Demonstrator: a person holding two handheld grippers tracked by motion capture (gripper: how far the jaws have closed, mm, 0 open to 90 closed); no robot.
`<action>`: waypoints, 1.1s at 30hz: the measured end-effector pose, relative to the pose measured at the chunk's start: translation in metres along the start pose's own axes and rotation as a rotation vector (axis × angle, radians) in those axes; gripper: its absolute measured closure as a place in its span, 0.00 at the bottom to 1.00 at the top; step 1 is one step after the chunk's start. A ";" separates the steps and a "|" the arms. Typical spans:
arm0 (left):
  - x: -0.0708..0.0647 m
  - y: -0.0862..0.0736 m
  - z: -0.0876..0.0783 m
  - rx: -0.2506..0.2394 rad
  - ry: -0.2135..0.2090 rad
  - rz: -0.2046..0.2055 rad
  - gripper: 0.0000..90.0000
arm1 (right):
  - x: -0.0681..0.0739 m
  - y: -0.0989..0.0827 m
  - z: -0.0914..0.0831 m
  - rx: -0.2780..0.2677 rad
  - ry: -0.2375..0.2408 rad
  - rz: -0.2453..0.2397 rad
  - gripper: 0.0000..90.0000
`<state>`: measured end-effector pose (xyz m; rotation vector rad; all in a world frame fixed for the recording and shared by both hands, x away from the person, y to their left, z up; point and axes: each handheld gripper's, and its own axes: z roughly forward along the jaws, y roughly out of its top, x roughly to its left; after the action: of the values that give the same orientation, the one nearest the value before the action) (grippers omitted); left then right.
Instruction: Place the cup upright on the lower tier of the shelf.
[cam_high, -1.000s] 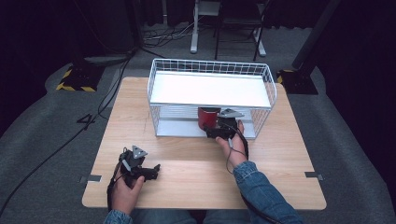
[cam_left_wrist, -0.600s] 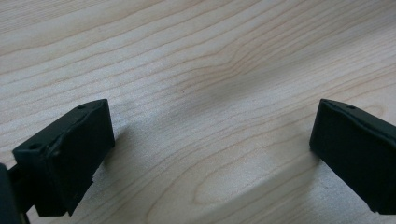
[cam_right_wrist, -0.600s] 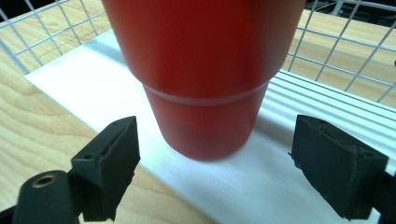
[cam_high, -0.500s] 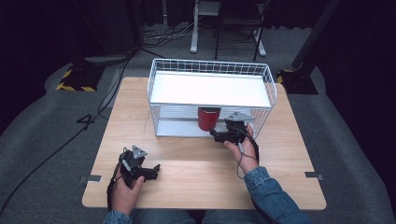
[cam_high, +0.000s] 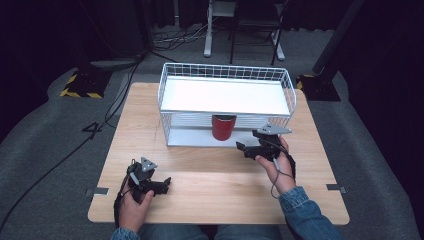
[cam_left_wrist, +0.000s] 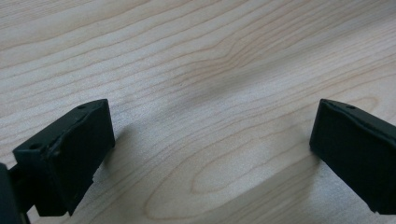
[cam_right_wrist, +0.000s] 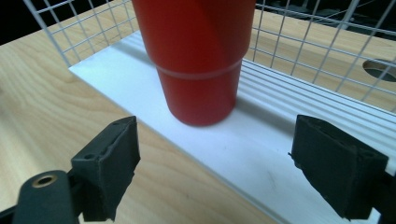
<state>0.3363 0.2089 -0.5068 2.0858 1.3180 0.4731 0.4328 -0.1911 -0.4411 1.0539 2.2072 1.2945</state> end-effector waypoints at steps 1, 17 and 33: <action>0.000 0.000 0.000 -0.001 0.001 -0.002 0.00 | -0.001 -0.001 -0.005 -0.003 0.000 -0.002 0.18; 0.000 0.001 0.001 0.000 -0.007 0.001 0.00 | -0.019 -0.025 -0.063 0.032 -0.004 -0.006 0.18; 0.000 0.002 0.002 -0.001 -0.009 0.008 0.00 | -0.044 -0.059 -0.097 0.117 -0.053 0.045 0.18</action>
<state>0.3388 0.2076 -0.5069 2.0905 1.3047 0.4666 0.3756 -0.2983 -0.4448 1.1735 2.2544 1.1545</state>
